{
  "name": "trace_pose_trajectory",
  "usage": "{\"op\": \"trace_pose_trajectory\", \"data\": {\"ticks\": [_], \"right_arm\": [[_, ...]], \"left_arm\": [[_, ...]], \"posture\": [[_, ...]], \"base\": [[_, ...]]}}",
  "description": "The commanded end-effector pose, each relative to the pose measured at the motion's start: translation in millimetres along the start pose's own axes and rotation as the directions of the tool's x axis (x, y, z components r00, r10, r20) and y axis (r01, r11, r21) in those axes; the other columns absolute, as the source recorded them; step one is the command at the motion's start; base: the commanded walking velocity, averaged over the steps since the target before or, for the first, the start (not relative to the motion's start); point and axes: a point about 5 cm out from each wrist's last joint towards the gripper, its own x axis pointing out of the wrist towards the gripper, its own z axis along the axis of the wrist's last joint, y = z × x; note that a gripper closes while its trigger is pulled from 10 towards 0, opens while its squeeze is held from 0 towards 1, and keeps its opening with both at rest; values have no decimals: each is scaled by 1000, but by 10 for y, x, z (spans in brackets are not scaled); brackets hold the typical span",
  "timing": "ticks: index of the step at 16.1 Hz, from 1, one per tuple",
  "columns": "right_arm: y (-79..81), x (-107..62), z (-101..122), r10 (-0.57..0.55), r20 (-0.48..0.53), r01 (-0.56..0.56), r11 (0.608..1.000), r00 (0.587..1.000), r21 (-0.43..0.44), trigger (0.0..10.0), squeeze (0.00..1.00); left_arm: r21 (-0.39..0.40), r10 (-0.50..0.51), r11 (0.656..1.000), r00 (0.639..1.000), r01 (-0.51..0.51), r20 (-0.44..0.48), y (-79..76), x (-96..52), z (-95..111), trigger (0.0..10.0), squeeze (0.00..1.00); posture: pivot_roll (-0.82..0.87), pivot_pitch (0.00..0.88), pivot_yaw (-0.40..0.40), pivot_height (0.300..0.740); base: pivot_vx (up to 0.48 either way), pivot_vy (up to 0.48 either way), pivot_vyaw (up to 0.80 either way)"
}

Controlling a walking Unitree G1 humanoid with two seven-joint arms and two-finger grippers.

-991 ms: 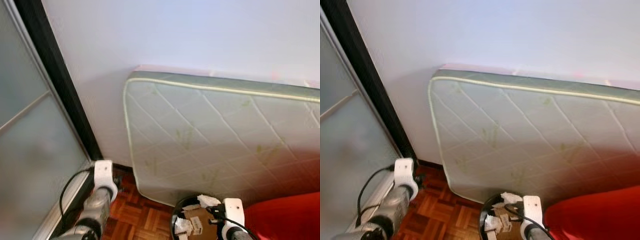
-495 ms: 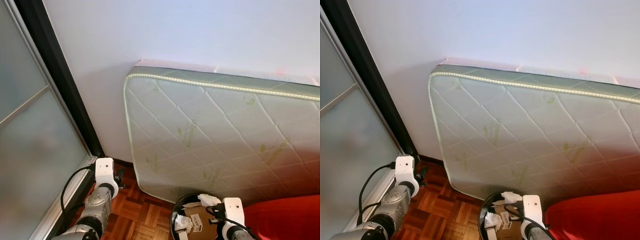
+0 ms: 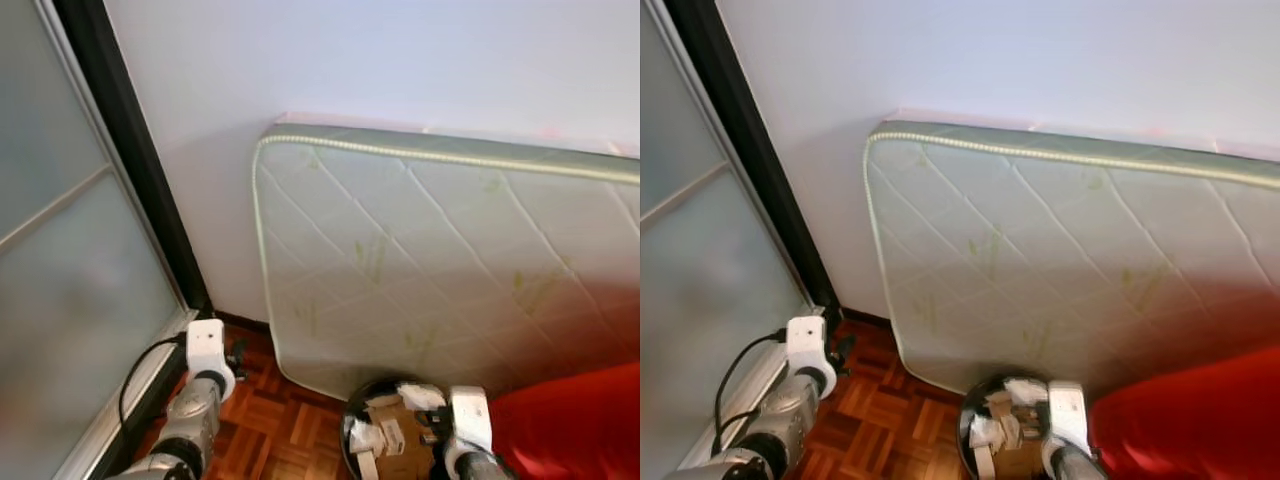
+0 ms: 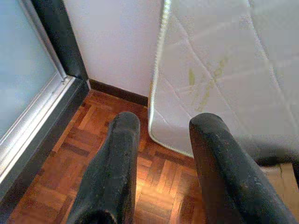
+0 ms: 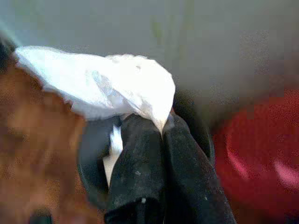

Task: Clean up the room

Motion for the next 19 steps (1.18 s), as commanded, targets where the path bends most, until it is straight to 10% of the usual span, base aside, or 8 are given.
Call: {"op": "trace_pose_trajectory", "data": {"ticks": [1, 19], "right_arm": [[65, 125, 487, 21, 172, -20, 1000, 985, -8, 10000, 0], [33, 148, 464, 83, 88, -78, 995, 993, -58, 10000, 0]], "left_arm": [[10, -13, 1000, 1000, 13, 2, -29, 3, 4, 10000, 0], [29, -64, 998, 992, 61, 109, -131, -47, 27, 10000, 0]], "posture": [[17, 0, 5, 671], [38, 182, -84, 667]], "base": [[0, 0, 0], [0, 0, 0]]}}
